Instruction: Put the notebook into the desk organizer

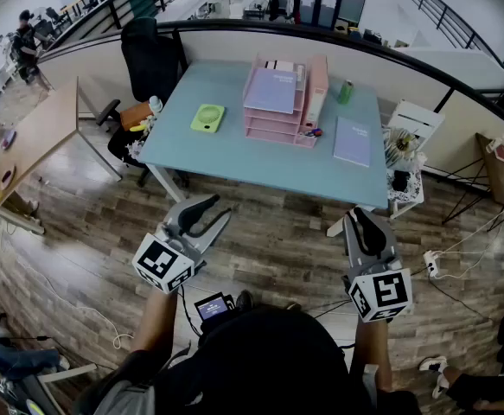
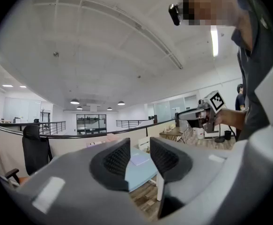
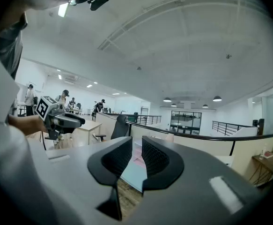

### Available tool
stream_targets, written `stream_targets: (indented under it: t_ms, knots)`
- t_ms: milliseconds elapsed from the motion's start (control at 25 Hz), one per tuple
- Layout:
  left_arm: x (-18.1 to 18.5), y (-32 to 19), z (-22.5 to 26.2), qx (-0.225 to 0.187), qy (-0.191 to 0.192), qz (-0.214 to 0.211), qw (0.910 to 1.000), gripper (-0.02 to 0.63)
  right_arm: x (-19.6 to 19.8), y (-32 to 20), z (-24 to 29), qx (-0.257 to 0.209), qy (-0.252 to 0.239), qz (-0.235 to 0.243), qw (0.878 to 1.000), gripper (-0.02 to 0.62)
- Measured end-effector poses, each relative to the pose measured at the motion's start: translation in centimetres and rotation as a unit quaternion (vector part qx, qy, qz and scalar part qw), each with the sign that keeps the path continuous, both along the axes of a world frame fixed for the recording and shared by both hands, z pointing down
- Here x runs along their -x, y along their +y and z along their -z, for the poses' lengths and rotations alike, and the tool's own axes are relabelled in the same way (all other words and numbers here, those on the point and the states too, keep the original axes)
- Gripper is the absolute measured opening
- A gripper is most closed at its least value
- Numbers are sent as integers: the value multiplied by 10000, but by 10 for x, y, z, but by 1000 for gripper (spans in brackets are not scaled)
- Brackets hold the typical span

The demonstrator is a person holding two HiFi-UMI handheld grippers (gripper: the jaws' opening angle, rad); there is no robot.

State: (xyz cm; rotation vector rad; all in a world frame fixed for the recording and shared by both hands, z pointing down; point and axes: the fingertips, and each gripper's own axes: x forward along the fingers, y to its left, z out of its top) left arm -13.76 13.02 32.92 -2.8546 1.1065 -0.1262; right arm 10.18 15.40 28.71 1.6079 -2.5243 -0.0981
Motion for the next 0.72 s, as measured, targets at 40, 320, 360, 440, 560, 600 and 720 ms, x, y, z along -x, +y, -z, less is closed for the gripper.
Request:
stream_targets:
  t_ms: [40,320,360,440,560,600,720]
  knots:
    - [0,0,0,-4,2,-2,10000,190,0,1,-1,-1,0,-2,10000,51]
    - [6,3,1,-5,14,-12,10000,190,1,4,-2,-6,-11,-53,10000,51]
    - [7,4,1,-2,16,-19,10000,189,2,5,-1,-7,-1,-60,10000,51]
    - [9,4,1,4,15,-34,10000,189,4,6,-1,-3,4,-71,10000,51]
    - [12,3,-1,20,18,-49,10000,190,6,5,-1,7,-3,-90,10000,51]
    - [13,1,-1,28,19,-52,10000,190,7,4,-1,-3,-12,-104,9999,51]
    - [18,-2,-5,57,39,-82,9999,189,12,3,3,-48,-76,-151,9998,71]
